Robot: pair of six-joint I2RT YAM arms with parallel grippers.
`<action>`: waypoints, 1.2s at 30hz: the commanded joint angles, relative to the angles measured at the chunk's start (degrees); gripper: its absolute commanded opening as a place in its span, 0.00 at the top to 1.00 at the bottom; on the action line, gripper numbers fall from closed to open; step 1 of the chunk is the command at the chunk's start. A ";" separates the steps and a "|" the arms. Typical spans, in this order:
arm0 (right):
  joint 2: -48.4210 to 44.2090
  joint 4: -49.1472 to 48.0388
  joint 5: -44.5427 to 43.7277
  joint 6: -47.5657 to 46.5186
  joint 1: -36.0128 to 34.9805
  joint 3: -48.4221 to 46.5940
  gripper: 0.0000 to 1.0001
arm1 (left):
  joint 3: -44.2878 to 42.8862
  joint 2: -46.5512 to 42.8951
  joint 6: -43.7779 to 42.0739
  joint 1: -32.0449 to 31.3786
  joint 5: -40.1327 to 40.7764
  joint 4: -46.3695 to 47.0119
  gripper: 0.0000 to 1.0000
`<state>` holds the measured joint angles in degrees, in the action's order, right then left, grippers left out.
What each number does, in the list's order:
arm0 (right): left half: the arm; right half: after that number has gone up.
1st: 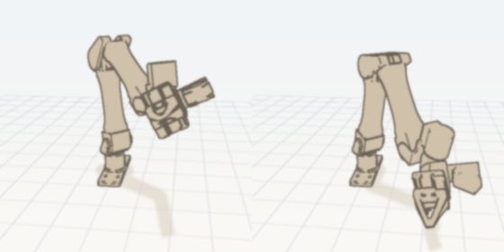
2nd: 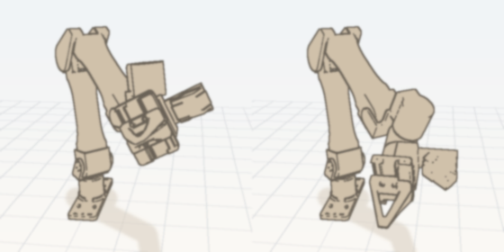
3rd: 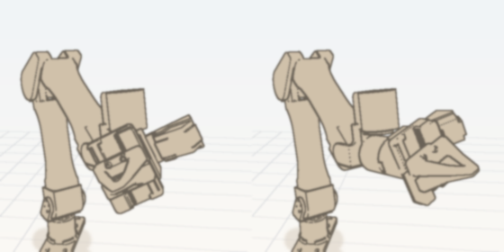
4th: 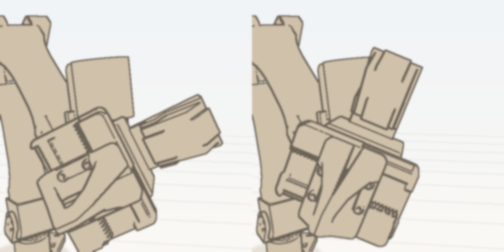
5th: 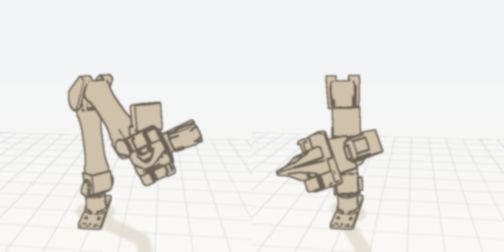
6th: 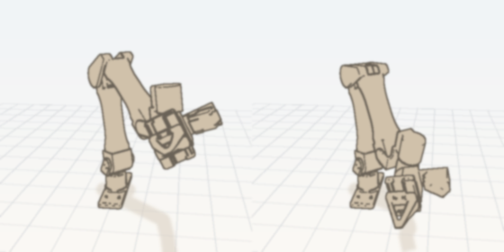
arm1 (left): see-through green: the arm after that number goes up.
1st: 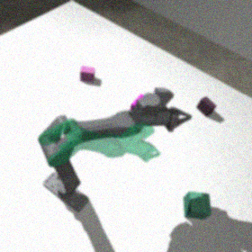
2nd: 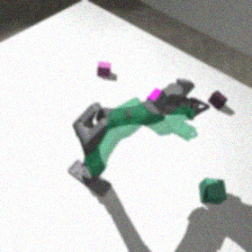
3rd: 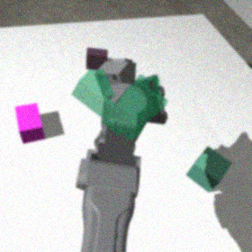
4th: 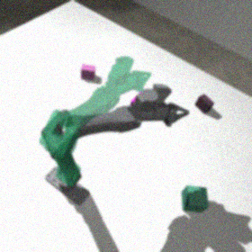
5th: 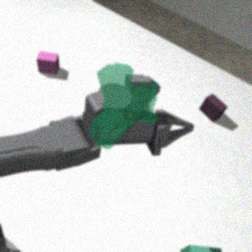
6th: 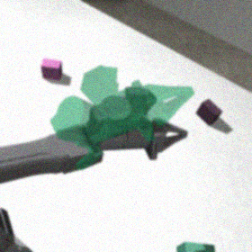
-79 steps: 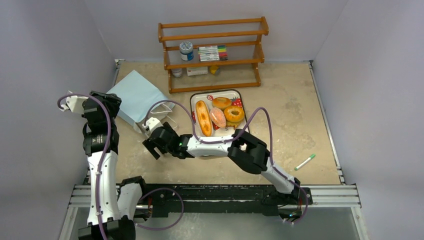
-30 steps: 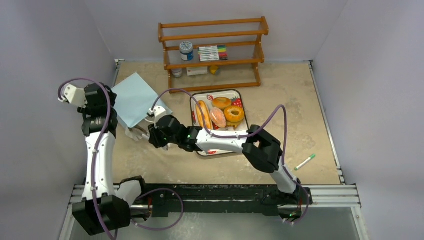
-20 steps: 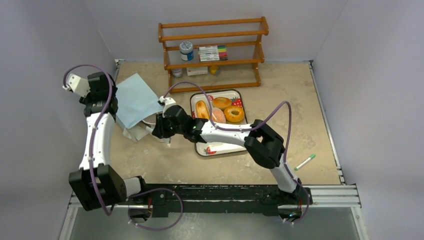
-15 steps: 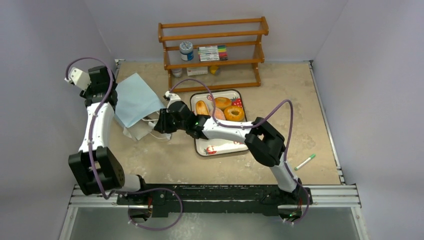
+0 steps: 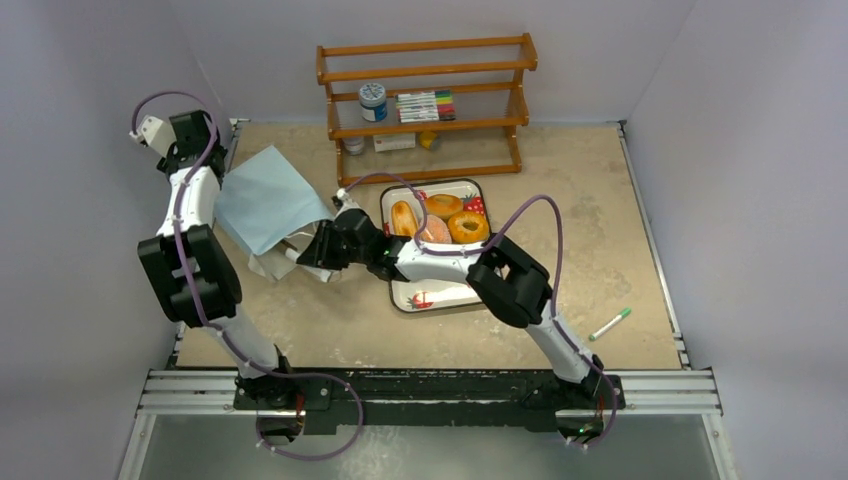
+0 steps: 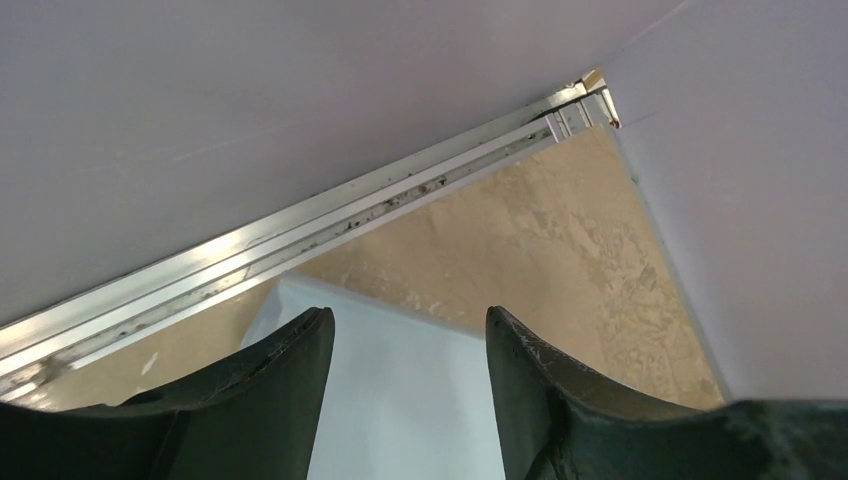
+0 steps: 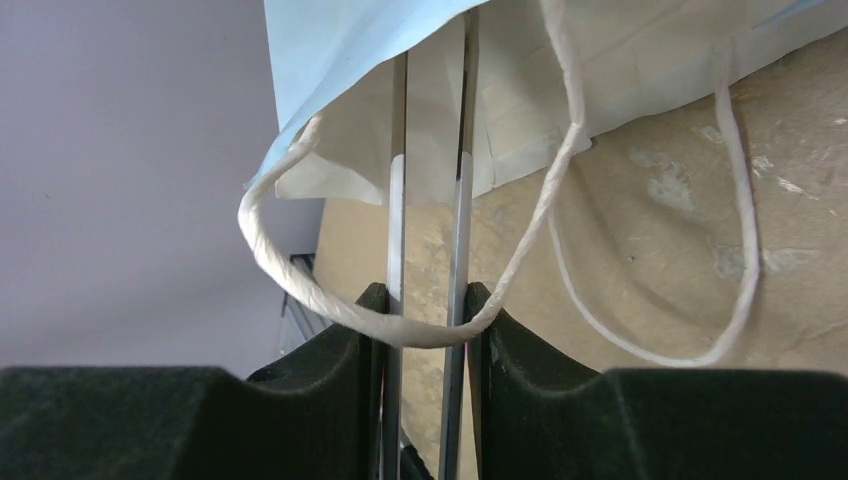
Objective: Take the fake bread out of the paper bag
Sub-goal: Take out the fake bread from the paper bag.
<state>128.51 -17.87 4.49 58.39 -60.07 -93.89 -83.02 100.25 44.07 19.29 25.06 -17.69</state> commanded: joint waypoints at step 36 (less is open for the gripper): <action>7.91 -22.80 1.92 24.83 3.30 -2.41 0.65 | -10.83 17.16 -0.57 2.33 -7.63 7.15 0.45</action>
<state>140.22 -36.47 7.03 81.47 -56.93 -97.27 -94.56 118.98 43.38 21.06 18.35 -12.67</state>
